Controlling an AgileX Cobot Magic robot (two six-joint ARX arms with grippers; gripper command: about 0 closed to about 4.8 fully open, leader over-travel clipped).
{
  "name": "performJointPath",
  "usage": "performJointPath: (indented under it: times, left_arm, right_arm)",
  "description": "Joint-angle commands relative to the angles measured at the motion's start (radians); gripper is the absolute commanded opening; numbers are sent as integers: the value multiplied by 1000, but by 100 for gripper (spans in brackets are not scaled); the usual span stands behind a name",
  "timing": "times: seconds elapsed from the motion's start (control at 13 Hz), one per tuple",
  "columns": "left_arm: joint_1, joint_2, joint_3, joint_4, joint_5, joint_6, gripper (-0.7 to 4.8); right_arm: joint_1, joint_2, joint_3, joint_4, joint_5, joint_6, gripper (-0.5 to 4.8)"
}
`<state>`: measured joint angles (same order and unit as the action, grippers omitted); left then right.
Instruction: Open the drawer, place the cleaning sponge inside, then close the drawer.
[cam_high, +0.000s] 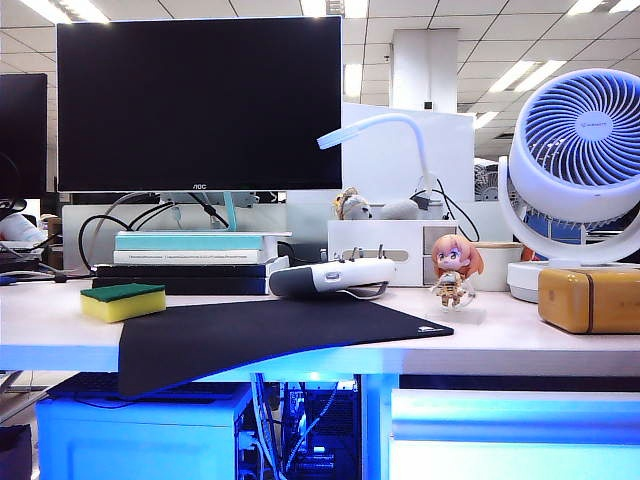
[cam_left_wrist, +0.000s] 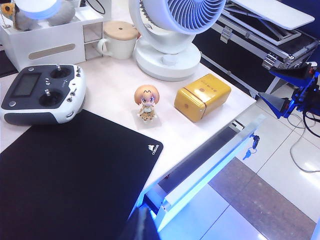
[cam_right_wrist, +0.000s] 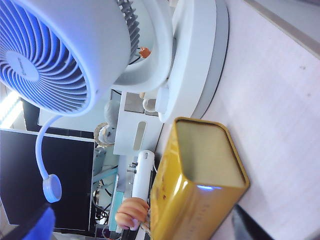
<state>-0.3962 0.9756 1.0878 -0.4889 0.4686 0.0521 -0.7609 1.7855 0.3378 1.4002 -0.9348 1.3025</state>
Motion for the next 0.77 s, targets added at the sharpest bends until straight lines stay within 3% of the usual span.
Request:
performJointPath:
  times: [0.08, 0.31, 0.46, 0.69, 0.77]
  left_arm:
    - [0, -3, 6, 16, 6, 0, -6]
    - [0, -3, 6, 21, 5, 0, -6]
    - [0, -3, 6, 28, 3, 0, -6]
    - [0, -3, 6, 28, 3, 0, -6]
    - [0, -3, 6, 28, 3, 0, -6]
  right_arm:
    - [26, -42, 80, 17, -45, -25, -6]
    - [146, -207, 180, -34, 83, -185, -6]
    - [201, -316, 194, -240, 175, -317, -6]
    - [293, -536, 213, -766, 416, -724, -6]
    - [319, -583, 237, -934, 444, -818, -6]
